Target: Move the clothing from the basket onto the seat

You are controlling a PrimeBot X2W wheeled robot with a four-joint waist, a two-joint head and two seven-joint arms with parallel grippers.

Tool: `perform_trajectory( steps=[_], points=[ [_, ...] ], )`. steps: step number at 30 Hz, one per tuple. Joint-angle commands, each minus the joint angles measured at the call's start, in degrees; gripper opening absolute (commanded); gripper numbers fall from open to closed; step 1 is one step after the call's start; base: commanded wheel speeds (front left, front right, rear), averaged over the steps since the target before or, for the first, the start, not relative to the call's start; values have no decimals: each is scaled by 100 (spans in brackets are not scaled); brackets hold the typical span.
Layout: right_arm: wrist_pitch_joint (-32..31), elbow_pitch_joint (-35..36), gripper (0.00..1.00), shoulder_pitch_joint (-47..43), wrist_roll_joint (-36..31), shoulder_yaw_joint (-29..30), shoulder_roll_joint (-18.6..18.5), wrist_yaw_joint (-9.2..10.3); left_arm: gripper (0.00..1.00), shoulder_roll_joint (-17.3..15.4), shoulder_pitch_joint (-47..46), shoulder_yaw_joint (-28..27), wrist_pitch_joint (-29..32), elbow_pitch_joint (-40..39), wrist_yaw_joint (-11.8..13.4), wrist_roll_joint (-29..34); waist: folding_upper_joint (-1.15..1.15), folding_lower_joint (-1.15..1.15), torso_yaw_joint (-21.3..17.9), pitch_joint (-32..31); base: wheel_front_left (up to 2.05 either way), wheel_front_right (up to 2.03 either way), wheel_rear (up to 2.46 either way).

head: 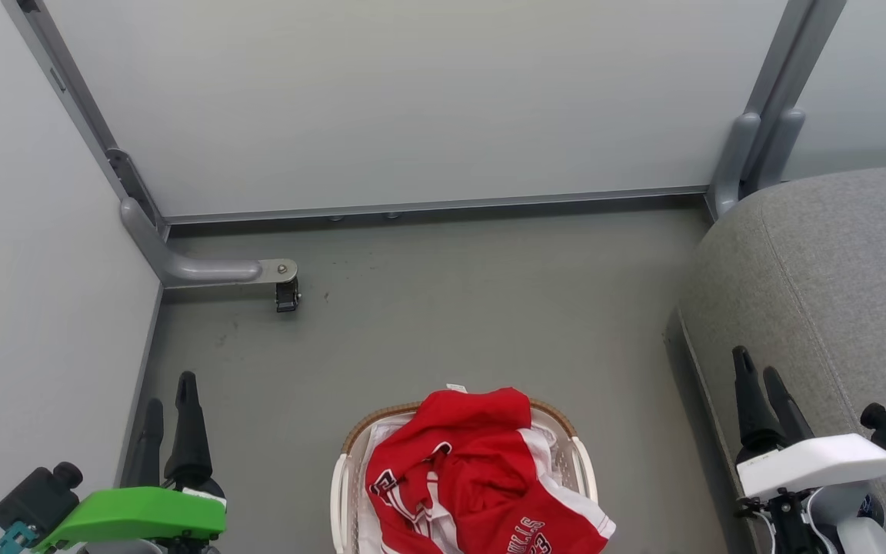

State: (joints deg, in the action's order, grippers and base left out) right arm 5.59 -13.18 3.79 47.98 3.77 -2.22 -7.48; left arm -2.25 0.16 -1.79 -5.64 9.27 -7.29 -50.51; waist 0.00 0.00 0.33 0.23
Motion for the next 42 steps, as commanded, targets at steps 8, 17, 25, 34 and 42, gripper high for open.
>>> perform_trajectory(
  steps=[8,17,25,34,42],
  points=[
    [178,108,100,-51,-844,-154,-44,-3,100,-53,101,89,-171,-26,-16,832,0,0,10,-2,0,0,0],
    [322,66,100,-87,-1512,-289,-52,-3,100,-57,161,174,-313,121,40,1419,0,0,12,-5,0,0,0],
    [432,10,100,-105,-1960,-365,-57,-3,100,-62,215,239,-427,221,51,1821,0,0,18,-7,0,0,0],
    [553,-23,100,-137,-2444,-477,-62,-3,100,-67,260,297,-547,296,46,2229,0,0,26,-9,0,0,0],
    [652,-41,100,-149,-2834,-543,-66,-2,100,-72,292,337,-646,343,41,2550,0,0,29,-14,0,0,0]
  ],
)
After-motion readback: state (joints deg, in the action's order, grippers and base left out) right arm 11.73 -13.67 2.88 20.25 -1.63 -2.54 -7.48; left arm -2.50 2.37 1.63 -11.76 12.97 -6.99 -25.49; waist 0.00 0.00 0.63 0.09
